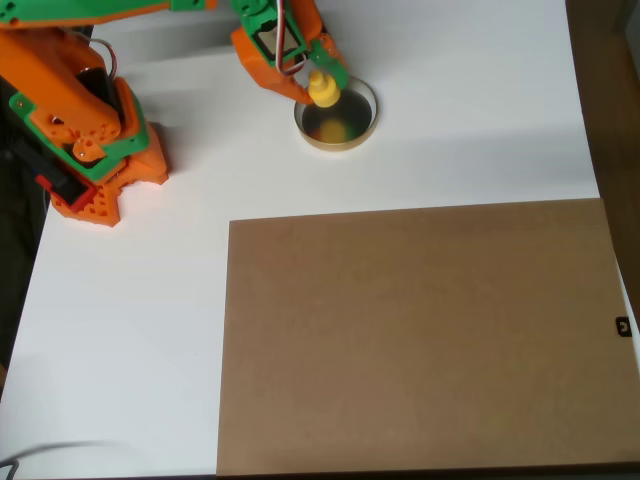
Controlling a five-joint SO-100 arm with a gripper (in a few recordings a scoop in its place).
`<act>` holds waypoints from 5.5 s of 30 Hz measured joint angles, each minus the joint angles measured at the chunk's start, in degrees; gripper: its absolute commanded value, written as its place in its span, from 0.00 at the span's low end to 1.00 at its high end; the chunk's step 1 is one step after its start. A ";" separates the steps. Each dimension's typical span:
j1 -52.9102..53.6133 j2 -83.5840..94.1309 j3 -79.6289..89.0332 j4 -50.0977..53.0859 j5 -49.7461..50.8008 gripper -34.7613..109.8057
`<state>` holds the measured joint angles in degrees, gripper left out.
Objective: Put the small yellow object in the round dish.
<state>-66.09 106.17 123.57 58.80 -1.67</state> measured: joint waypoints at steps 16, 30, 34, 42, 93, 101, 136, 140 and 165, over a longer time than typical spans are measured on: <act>4.22 0.26 -1.76 6.24 -6.24 0.36; 22.68 8.79 -10.46 19.42 -23.55 0.35; 32.78 14.59 -10.46 21.80 -27.77 0.35; 56.07 27.77 -1.58 20.13 -34.98 0.35; 111.18 15.29 4.57 -11.34 -9.40 0.34; 110.30 21.62 13.71 -17.75 -4.39 0.34; 96.59 43.95 29.88 -12.83 -2.99 0.35; 96.86 51.06 35.16 -12.04 -2.99 0.36; 95.45 79.80 46.05 0.18 -1.85 0.27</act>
<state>29.36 185.98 169.63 58.97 -3.52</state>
